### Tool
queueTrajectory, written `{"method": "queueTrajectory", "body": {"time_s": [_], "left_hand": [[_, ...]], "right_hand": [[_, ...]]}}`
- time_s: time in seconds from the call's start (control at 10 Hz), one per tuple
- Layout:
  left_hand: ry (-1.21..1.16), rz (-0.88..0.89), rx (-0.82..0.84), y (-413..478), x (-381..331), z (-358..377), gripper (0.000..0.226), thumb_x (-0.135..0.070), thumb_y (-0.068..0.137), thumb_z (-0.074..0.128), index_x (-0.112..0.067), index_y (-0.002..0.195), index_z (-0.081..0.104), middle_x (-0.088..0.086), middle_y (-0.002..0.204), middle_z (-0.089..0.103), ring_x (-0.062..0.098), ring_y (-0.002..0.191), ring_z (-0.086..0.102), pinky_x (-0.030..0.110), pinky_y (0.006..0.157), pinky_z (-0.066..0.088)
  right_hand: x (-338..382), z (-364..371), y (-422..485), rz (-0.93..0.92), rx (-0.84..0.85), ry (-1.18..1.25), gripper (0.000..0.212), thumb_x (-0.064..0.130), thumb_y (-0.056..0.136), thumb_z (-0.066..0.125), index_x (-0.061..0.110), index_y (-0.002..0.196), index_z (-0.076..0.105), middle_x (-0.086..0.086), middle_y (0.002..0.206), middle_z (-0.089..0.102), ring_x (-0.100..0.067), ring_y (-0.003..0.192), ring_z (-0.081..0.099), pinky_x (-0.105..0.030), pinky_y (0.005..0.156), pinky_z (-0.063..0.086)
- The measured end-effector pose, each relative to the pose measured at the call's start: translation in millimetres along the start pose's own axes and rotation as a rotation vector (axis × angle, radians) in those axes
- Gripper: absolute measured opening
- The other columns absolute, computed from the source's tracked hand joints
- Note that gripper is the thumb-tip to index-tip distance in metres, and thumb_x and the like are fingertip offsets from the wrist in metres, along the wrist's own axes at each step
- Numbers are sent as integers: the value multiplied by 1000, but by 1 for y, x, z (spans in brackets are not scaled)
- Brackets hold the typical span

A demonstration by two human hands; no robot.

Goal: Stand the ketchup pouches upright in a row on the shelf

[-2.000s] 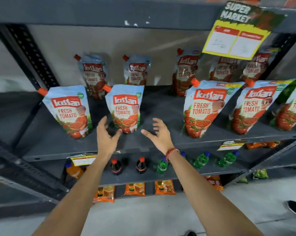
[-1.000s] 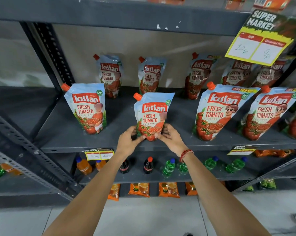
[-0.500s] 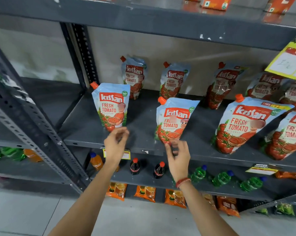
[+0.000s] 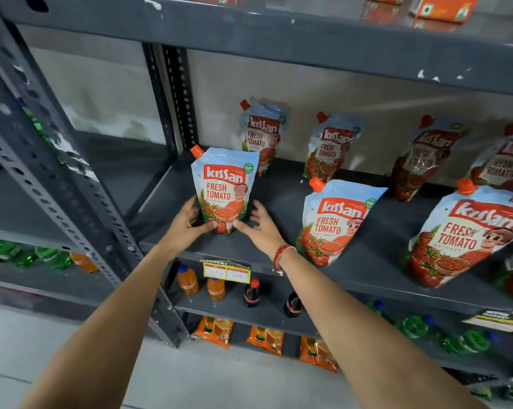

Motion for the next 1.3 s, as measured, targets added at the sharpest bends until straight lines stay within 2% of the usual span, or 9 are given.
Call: {"method": "queueTrajectory", "body": {"time_s": [0.2,0.3,0.4,0.6,0.7,0.8,0.9,1.1,1.3], "left_hand": [[23,-7,27,-8,-1,6,60,-23,78,71,-20,129,38,-3,127,52,14,118,48,35,105,38],[72,-26,52,-8,0,7,78,-51,67,72,-26,132,36,-2,134,52,17,123,48,45,108,37],[112,-31,82,-9,9,12,83,-71,56,68,-37,126,39,-5,130,57,15,122,51,51,110,32],[85,-8,84,-25,1,20,79,-56,60,72,-21,127,47,-1,127,60,16,118,55,49,105,42],[84,-14,84,-29,-1,24,63,-34,72,75,-16,126,47,3,127,60,19,118,55,47,105,42],[84,-23,78,-31,-4,25,58,-24,76,73,-12,127,46,5,129,59,21,119,54,45,106,41],[83,-24,70,-31,-3,24,70,-39,69,76,-13,127,46,5,128,60,20,118,56,46,105,42],[76,-69,20,-29,0,24,61,-24,76,73,-12,129,44,9,131,58,24,121,53,46,107,40],[129,-63,-141,-45,-16,22,66,-25,80,70,-10,136,40,10,137,52,26,127,47,35,104,37]], "right_hand": [[5,22,5,-54,76,-46,50,26,85,66,15,129,45,-10,131,57,-25,121,53,-42,106,43],[10,12,0,-98,27,-44,46,24,86,66,10,126,47,-11,125,60,-21,113,57,-28,96,47],[10,2,-14,-158,-34,-73,42,25,86,66,9,121,51,-9,116,64,-13,101,58,-10,80,46],[3,-4,-40,-203,-113,-143,37,31,86,65,12,115,53,-4,108,65,-10,95,59,-12,76,45],[4,-5,-46,-213,-143,-182,34,31,87,64,9,112,54,-5,107,66,-9,92,56,-20,79,45],[6,-5,-48,-208,-141,-205,36,32,87,63,8,112,53,-9,110,66,-16,98,59,-30,85,50],[7,-5,-49,-183,-139,-205,37,32,88,62,8,113,52,-11,113,65,-22,104,61,-36,89,51],[11,-5,-46,-135,-126,-244,37,30,89,61,5,114,51,-15,116,64,-27,107,60,-38,91,51],[19,-14,-55,-109,-200,-298,46,33,88,62,4,122,50,-18,124,56,-31,115,53,-39,95,45]]}}
Point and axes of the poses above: each hand's wrist, its own y-axis towards the middle knuckle, its own z-axis out of the palm, x = y × z, the point moved 10 cm from there along y, towards the middle knuckle
